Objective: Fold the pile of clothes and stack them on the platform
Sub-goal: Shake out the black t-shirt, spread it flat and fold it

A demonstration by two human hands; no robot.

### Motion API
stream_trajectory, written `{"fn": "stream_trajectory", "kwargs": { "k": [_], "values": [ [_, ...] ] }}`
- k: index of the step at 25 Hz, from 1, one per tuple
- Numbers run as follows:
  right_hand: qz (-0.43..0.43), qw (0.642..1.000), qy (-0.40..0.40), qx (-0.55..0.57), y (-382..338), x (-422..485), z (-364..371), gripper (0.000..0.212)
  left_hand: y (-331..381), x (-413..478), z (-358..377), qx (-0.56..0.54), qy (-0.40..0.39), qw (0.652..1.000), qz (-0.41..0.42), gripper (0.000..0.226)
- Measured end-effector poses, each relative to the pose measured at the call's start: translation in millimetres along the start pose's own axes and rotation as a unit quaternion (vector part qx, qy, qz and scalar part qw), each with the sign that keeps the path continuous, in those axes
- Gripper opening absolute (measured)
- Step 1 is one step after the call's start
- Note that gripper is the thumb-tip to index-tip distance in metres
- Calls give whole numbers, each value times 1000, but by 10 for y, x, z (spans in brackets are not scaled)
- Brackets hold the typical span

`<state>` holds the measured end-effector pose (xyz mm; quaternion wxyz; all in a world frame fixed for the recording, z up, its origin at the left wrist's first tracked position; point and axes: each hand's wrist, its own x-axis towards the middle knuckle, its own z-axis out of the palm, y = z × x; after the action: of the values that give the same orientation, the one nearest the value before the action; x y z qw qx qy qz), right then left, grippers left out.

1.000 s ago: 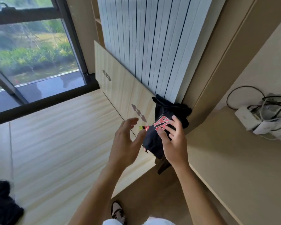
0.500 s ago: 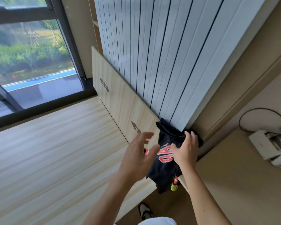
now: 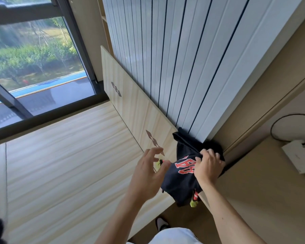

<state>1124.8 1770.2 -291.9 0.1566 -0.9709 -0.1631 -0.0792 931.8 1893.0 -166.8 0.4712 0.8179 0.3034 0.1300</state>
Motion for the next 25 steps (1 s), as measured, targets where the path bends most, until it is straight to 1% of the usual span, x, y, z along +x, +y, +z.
{"fn": "stream_trajectory", "kwargs": {
  "k": [4,6,7,8,9,11,13,14,15,16,17,18,19,20,21,22,24,25],
  "values": [
    [-35,995,56,77,-75,-111,-339,17,-55,-23,96,2,-28,999,-22,38],
    [-89,983,73,143,-257,-88,-647,17,-63,-26,134,5,-44,998,-33,40],
    [-120,970,62,202,-385,-56,-839,16,-54,-28,145,4,-54,998,-37,42],
    [-142,950,31,278,-518,-14,-1033,17,-44,-41,157,2,-66,997,-37,45],
    [-149,923,-17,355,-670,17,-1240,18,-29,-59,148,1,-75,997,-30,50],
    [-128,857,-117,485,-967,37,-1654,20,-9,-67,130,-33,-78,996,-4,75],
    [-104,763,-185,610,-1212,-22,-1998,21,18,-52,56,-77,-28,996,36,105],
    [-94,717,-212,657,-1324,-67,-2132,19,23,-44,-3,-91,13,994,56,112],
    [-86,683,-233,687,-1419,-112,-2237,17,40,-34,-66,-106,57,990,78,108],
    [-80,652,-249,712,-1509,-149,-2314,14,29,-20,-160,-124,104,982,94,94],
    [-73,617,-260,739,-1580,-178,-2372,12,16,-6,-264,-139,152,973,104,75],
    [-63,577,-267,769,-1639,-195,-2397,12,-3,-1,-399,-139,200,964,106,58],
    [-53,548,-268,791,-1693,-205,-2406,13,-37,6,-559,-135,242,955,107,44],
    [-46,553,-255,792,-1721,-193,-2388,15,-66,5,-724,-141,270,946,110,33],
    [-43,586,-237,773,-1745,-178,-2362,18,-107,10,-892,-155,291,937,113,32],
    [-48,633,-220,741,-1763,-165,-2325,21,-135,17,-1054,-164,309,930,115,33],
    [-63,715,-189,670,-1856,-187,-2250,14,-133,15,-1365,-186,331,919,107,30],
    [-67,740,-176,645,-1911,-224,-2219,10,-88,15,-1504,-209,332,914,102,32]
  ]
}}
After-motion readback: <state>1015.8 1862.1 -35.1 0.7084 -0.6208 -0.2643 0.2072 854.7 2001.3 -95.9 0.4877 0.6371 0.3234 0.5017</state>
